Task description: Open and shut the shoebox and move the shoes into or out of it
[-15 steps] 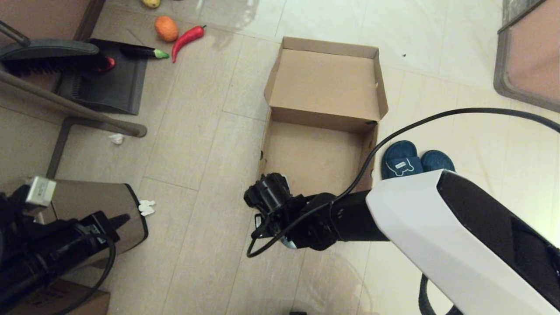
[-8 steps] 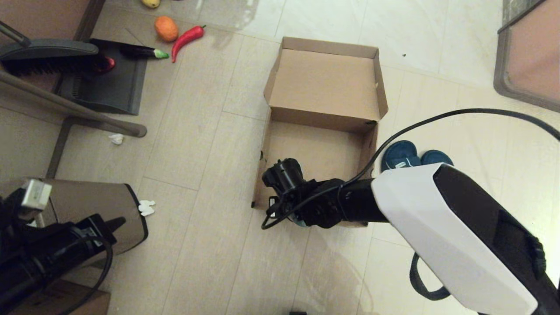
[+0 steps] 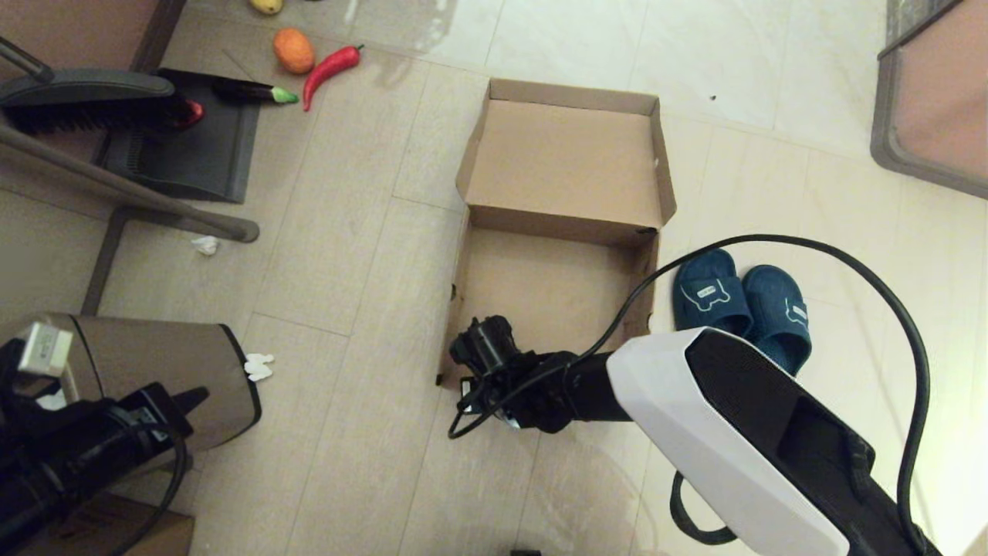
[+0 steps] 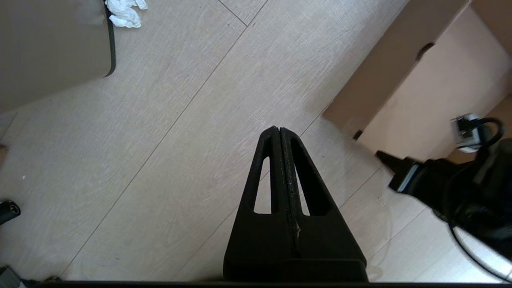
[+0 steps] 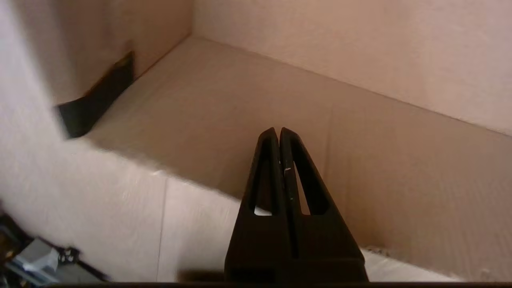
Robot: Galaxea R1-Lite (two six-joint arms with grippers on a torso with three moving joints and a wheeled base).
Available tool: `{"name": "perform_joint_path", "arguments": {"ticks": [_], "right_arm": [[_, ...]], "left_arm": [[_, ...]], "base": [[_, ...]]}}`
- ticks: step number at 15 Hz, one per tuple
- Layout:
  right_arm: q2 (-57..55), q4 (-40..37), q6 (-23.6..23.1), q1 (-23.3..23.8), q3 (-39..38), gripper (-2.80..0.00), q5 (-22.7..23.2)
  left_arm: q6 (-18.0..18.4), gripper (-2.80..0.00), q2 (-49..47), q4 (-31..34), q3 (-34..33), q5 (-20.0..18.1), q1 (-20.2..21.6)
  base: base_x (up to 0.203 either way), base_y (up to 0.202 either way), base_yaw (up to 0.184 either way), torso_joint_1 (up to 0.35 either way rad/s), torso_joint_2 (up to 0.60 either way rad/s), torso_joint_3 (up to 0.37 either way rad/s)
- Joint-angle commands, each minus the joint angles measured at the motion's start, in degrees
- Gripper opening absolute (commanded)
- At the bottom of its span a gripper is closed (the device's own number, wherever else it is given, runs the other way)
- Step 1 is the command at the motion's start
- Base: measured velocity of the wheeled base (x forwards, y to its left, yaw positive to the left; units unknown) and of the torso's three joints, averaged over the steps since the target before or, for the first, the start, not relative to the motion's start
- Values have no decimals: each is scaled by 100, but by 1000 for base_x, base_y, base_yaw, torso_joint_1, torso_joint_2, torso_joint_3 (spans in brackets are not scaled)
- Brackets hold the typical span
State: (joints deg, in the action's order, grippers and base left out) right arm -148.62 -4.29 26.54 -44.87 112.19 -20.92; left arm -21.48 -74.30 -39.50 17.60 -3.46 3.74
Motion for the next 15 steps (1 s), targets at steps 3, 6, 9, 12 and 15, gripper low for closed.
{"name": "perform_joint_path", "arguments": {"ticks": [3,6,9,12,15], "right_arm": [[-32,-59,31,-368,-27,-280,-44],[493,-370,120,-430,-158,-280,-159],[1732,-824,452,-431,-611,-280,-243],[3212,-1061,631,-361,-1521,-280,-319],[4659,-1135,643,409,-2570,-280,-422]], "left_arm": [[-21,-280,-23,-23,-20,1,4],[-20,-280,-22,-23,-125,20,56],[1,-280,14,-32,-426,5,-22],[31,-280,334,-41,-791,29,-40],[371,-280,357,-23,-1034,546,-40]], "base": [[0,0,0,0,0,0],[0,0,0,0,0,0],[0,0,0,0,0,0],[0,0,0,0,0,0],[0,0,0,0,0,0]]}}
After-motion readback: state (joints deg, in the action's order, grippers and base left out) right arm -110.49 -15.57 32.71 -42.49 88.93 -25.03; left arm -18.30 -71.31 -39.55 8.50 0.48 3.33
